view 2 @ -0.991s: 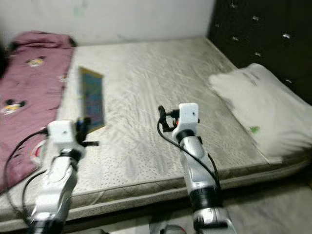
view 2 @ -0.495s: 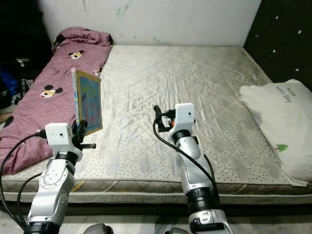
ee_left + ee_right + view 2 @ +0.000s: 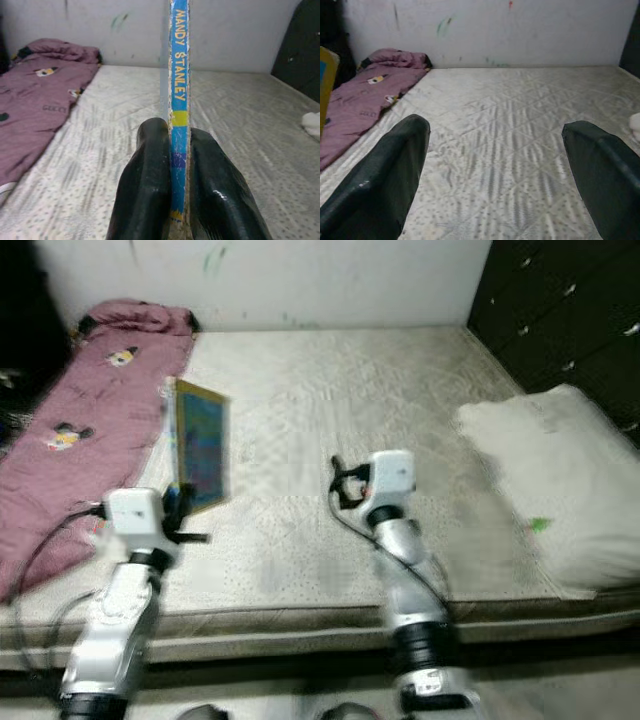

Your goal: Clean up the room

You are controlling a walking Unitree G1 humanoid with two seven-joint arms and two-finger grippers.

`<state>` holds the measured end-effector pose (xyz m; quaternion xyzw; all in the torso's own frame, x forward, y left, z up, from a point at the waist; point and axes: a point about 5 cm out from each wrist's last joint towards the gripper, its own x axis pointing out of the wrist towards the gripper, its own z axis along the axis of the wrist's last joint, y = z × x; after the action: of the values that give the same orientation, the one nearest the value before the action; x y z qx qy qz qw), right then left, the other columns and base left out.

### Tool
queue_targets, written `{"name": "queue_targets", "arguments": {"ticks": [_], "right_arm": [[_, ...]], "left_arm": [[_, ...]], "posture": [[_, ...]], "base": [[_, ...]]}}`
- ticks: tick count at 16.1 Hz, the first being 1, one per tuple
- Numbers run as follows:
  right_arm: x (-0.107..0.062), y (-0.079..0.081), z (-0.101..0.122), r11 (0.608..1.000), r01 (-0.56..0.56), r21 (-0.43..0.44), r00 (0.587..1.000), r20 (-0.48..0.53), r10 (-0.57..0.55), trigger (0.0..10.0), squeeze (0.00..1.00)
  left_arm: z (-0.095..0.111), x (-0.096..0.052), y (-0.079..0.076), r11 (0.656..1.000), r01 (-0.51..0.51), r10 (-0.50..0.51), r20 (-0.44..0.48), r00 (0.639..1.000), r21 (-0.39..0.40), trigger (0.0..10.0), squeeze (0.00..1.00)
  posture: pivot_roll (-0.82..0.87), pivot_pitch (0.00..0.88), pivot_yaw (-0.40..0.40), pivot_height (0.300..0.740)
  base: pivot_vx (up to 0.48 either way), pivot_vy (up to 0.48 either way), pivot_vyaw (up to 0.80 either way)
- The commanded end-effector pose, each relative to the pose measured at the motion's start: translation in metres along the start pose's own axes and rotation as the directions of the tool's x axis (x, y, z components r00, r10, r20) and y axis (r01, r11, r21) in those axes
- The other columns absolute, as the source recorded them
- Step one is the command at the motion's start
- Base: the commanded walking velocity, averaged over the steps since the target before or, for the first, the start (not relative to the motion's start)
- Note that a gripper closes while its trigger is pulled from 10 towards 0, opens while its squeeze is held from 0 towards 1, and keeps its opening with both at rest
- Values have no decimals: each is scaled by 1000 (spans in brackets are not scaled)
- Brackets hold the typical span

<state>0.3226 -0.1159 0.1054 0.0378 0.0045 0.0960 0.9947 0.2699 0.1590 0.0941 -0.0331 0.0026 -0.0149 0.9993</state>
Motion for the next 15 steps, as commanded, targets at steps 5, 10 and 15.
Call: {"name": "queue_targets", "arguments": {"ticks": [5,10,15], "right_arm": [[2,-4,1,1000,-3,-21,1000,-9,3,10000,0],[2,-5,0,1000,-2,-24,1000,-11,2,10000,0],[2,-5,0,1000,-2,-26,1000,-10,2,10000,0]], "left_arm": [[16,9,1,1000,1,-1,66,998,-2,10000,0],[16,9,-2,1000,11,-10,68,998,-5,10000,0],[19,9,-4,999,42,-41,95,995,-11,10000,0]], "posture": [[-94,1,6,740],[-95,3,7,740],[-97,5,5,740]], "base": [[0,-431,0],[0,-412,0],[0,0,0]]}}
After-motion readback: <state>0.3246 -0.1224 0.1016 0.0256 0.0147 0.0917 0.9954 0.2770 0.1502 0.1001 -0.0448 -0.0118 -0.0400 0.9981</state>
